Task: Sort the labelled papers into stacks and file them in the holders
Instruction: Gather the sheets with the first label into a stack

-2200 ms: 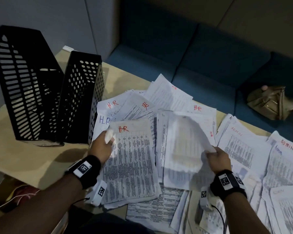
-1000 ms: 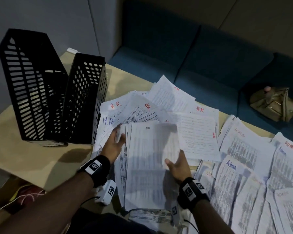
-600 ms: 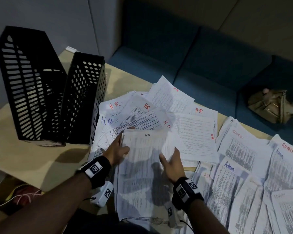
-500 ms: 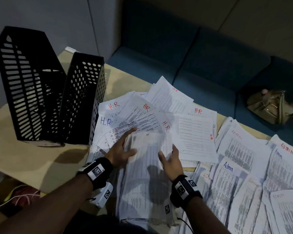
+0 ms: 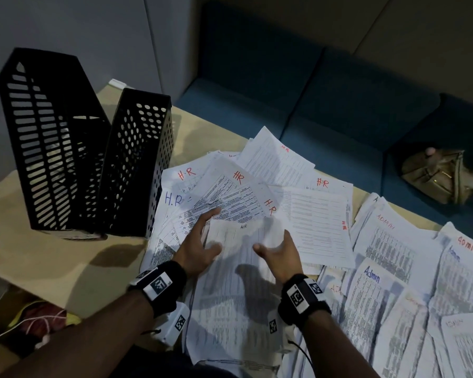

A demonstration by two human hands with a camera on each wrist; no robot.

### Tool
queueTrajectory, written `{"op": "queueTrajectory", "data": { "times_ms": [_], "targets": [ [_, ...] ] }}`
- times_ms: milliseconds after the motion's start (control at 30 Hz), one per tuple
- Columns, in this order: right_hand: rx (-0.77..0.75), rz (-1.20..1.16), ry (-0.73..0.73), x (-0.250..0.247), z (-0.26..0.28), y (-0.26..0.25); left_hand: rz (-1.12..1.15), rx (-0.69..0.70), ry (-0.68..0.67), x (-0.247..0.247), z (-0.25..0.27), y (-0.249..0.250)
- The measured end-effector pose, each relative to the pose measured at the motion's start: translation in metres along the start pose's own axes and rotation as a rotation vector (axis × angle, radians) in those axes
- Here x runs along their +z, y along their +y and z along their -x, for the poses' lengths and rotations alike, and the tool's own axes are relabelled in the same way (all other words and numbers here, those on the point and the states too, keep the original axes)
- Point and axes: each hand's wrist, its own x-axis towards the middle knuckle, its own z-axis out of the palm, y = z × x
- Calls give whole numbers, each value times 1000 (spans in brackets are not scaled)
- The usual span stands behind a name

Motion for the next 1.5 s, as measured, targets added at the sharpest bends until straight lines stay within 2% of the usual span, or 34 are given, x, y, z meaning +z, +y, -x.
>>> {"op": "queueTrajectory", "data": {
  "times_ms": [133, 300, 367, 433, 467, 567, 600, 667, 767, 867, 933, 1033, 1100, 1167, 1233, 1300, 1367, 1500],
  "targets": [
    [-56, -117, 51, -7, -5, 0, 85, -34, 20, -1, 1, 0],
    [-87, -285, 37, -5, -6, 2, 336, -360, 74, -4, 10, -14],
    [-112, -265, -10, -1, -7, -2, 278, -396, 90, -5, 15, -23],
    [-111, -115, -38, 7, -14, -2, 142, -401, 122, -11, 17, -24],
    [-91, -34, -6, 9, -18, -1, 100, -407, 154, -15, 17, -22],
    [81, 104, 269, 9, -32, 7, 23, -419, 250, -30, 14, -30],
    [164, 157, 317, 8, -34, 8, 16, -435, 282, -35, 13, -35],
    [277, 204, 314, 8, -37, 10, 76, -511, 325, -44, 13, -47],
    [407, 129, 318, 12, -46, 15, 90, -561, 309, -47, 14, -58],
    [575, -38, 332, 15, -55, 19, 69, -559, 276, -43, 14, -60],
    [641, -257, 295, 17, -57, 17, 39, -537, 267, -42, 15, -55],
    [606, -217, 187, 21, -53, 20, 27, -524, 280, -40, 15, -51],
    [617, -243, 229, 19, -49, 21, 42, -536, 286, -40, 13, -53],
    [657, -180, 245, 13, -47, 19, 60, -556, 296, -40, 11, -56],
    [655, -133, 321, 6, -46, 17, 82, -568, 304, -39, 11, -58],
    [599, -153, 362, 2, -50, 11, 104, -565, 303, -39, 12, -60],
    [531, -237, 275, 8, -50, 1, 106, -555, 299, -39, 14, -60],
    [398, -346, 213, 26, -58, 6, 125, -556, 293, -39, 14, -57]
  ]
}}
